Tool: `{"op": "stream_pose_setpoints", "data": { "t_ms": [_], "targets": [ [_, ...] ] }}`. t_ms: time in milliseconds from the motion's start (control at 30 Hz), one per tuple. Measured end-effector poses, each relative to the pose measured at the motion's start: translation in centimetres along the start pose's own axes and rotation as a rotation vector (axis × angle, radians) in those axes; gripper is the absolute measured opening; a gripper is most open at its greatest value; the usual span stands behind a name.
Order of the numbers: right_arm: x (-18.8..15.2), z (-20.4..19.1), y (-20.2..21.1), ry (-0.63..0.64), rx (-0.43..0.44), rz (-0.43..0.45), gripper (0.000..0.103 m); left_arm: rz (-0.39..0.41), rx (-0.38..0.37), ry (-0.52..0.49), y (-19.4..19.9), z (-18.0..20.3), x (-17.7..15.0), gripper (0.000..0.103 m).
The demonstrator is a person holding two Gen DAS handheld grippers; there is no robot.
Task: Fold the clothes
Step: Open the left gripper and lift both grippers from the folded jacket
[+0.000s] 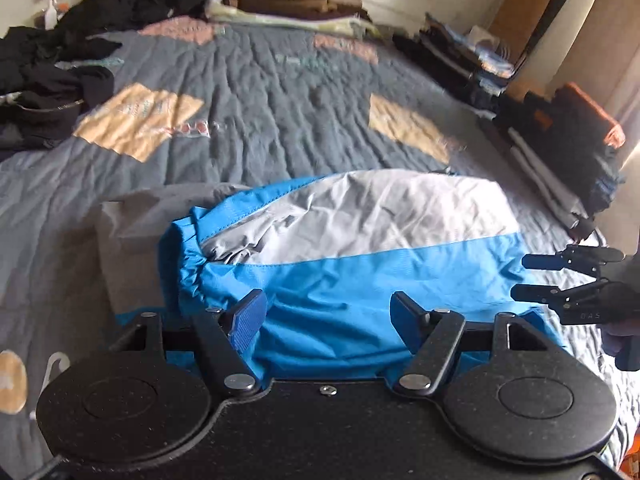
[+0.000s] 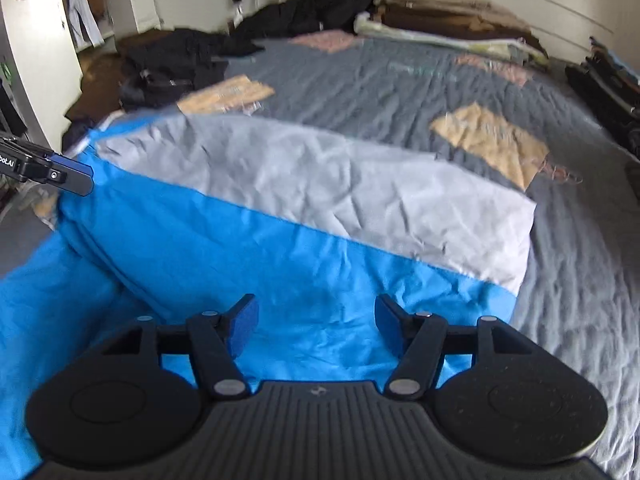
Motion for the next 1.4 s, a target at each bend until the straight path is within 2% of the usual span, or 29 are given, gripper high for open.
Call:
{"op": "stream_pose_setpoints", "data": {
  "t_ms": [133,367,667,800,967,1067,1200,1300,1400],
  "targets": [
    [-1.4,-0.1,4.1,-0.051,0.018,0.021,0.064,0.024,0.019,0.012,3.5,1.7,-3.2,0.076],
    [-5.9,-2.0,8.8,-0.132,0.042,-0.011,0.064,-0.007,0.073,0.067,5.6,3.7,-10.2,0.076],
    [-11.0,-6.5,13.0,-0.123,0.074,0.012,0.064,0.057,0.092,0.061,7.8,7.8,-16.7,0.077],
    [-13.5,-7.5,13.7,-0.107,0.069,0.04,0.064,0.109,0.105,0.069,7.7,8.2,-19.6,0.082],
    [-16.8,-7.8,13.6,-0.159,0.051,0.096,0.064,0.208,0.139,0.136,6.6,8.3,-23.4,0.082],
    [-18.7,-8.3,13.2,-0.159,0.051,0.123,0.064,0.237,0.181,0.157,5.3,8.4,-25.5,0.083],
    [-20.9,-9.0,12.7,-0.15,0.041,0.134,0.064,0.276,0.2,0.119,4.1,9.2,-27.3,0.083],
    [-21.6,-9.9,12.8,-0.108,0.048,0.132,0.064,0.272,0.223,0.044,3.6,10.1,-27.0,0.084],
    [-21.9,-10.4,13.2,-0.111,0.049,0.144,0.064,0.291,0.209,0.017,3.7,10.7,-27.4,0.085]
  ]
}}
Point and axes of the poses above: each gripper's, at about its wrist camera, not at the fingertips, and y roughly against the way its jaws point, z to its right, x to its top, the point moved 4 cm from there along -y, roughly the way its jaws point, and after that the axes turned 10 degrees about -x, right-handed, at the moved point
